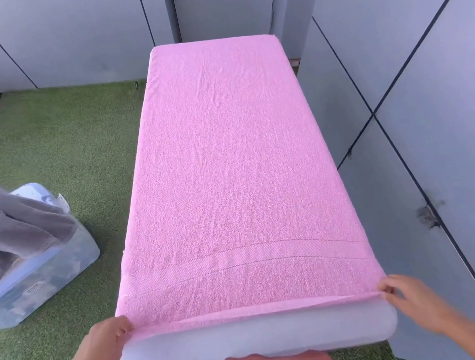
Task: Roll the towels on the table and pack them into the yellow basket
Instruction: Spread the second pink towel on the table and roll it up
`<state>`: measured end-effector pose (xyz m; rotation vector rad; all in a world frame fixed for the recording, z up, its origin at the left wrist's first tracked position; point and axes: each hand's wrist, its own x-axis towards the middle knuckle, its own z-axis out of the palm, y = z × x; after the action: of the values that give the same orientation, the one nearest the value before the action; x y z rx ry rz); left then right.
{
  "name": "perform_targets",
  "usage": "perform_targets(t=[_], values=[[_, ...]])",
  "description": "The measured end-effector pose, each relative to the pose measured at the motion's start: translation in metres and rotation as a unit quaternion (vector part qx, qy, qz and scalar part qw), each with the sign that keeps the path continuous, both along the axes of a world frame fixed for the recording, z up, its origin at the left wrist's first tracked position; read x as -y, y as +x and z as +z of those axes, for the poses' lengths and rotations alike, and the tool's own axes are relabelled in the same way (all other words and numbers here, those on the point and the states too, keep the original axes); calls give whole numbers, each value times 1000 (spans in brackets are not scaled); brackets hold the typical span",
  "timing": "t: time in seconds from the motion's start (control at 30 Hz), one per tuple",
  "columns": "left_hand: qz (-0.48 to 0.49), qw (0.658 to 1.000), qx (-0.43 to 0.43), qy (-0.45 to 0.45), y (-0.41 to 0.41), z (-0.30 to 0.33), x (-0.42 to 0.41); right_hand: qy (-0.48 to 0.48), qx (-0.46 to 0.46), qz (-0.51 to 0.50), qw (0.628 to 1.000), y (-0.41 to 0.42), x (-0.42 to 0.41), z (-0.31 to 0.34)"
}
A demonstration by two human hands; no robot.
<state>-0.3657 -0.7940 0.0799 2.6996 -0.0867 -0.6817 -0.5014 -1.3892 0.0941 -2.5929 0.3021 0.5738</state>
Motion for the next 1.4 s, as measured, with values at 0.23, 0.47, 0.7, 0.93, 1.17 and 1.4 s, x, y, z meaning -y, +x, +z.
perform_targets(t=[0.23,0.47,0.7,0.93,1.17,1.4], values=[[26,995,101,2,2,-1,12,-50,25,-147,988,14,-15,4],[19,976,219,14,-49,-30,13,-67,126,-135,981,-14,-41,-18],[-48,970,238,26,-44,-23,5,-117,137,-9,984,-18,-19,-14],[-110,954,276,-31,-48,-23,-17,-24,78,-19,996,-26,-7,-12],[108,988,53,-91,-16,6,5,42,53,-125,990,2,-13,-4],[66,986,142,-51,-30,-1,10,-74,114,-150,979,0,-29,-8]])
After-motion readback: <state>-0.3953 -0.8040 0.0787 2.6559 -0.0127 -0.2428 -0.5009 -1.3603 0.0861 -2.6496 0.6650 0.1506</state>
